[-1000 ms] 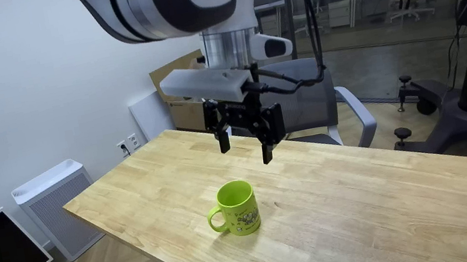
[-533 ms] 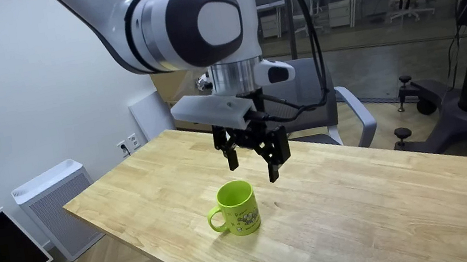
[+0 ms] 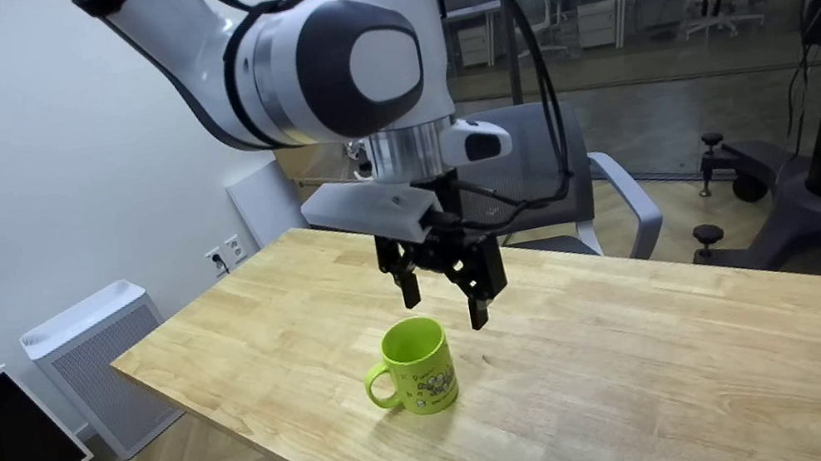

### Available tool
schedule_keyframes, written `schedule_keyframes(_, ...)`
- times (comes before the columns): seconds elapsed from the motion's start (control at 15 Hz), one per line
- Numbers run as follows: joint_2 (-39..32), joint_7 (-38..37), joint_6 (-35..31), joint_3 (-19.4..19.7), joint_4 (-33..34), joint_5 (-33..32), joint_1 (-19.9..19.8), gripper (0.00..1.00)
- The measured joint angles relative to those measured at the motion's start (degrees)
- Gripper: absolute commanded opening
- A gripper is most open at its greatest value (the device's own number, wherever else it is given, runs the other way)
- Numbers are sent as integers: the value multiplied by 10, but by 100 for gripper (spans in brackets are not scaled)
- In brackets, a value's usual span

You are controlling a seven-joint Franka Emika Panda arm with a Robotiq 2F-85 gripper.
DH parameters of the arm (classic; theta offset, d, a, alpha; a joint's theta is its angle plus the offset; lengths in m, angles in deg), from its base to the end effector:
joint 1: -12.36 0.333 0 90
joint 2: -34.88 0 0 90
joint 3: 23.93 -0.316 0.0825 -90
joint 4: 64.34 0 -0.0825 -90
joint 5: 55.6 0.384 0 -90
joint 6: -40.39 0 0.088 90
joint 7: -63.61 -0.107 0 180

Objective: Move the yellow mug to the right

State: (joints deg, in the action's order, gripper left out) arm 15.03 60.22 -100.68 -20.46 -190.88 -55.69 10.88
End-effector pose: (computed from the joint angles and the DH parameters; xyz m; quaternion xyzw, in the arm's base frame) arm 0.5419 -0.0474 0.2137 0.9964 -0.0707 -0.0462 0.0102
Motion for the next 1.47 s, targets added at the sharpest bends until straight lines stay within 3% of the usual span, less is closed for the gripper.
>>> schedule_keyframes(0.87, -4, -1, 0, 0, 0, -1, 1, 100)
schedule_keyframes(1.47, -58, -35, -22, 0, 10, -23, 42, 100)
